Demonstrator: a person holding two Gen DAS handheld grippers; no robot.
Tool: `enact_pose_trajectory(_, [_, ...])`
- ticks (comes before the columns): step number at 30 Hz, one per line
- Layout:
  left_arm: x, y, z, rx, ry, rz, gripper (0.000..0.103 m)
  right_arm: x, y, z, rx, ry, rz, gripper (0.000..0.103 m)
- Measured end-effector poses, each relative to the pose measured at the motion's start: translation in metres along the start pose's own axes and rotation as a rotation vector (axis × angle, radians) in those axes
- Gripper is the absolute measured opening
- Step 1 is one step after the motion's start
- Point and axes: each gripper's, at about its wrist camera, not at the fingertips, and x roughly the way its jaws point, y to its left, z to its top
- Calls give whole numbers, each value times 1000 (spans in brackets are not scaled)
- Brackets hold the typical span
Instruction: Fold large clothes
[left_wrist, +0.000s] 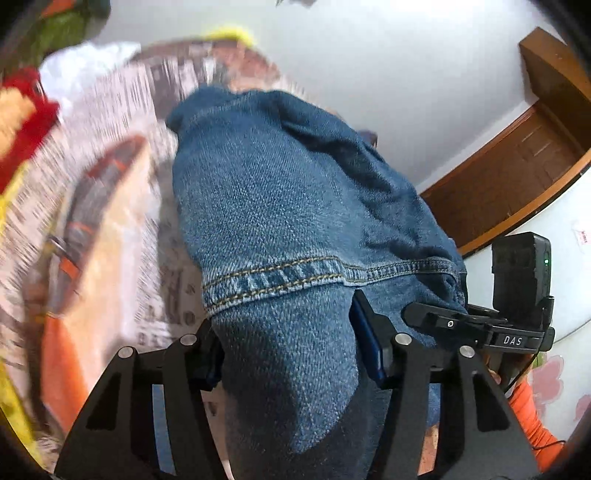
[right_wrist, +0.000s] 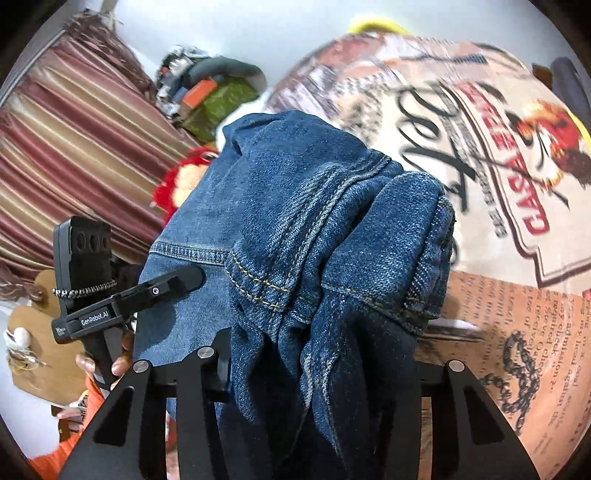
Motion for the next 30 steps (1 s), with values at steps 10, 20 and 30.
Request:
enact_pose_trajectory(10, [-107,19,10,16,-142,29,58,-7,95,12,-95,-71,59,44])
enact_pose_trajectory(20, [-110,101,-22,-117,-70,99,58,78,125,-6,-88,68,69,44])
enact_pose_trajectory(30, [-62,171,-84,-248,57,141,60,180,101,-45,-87,269,1,45])
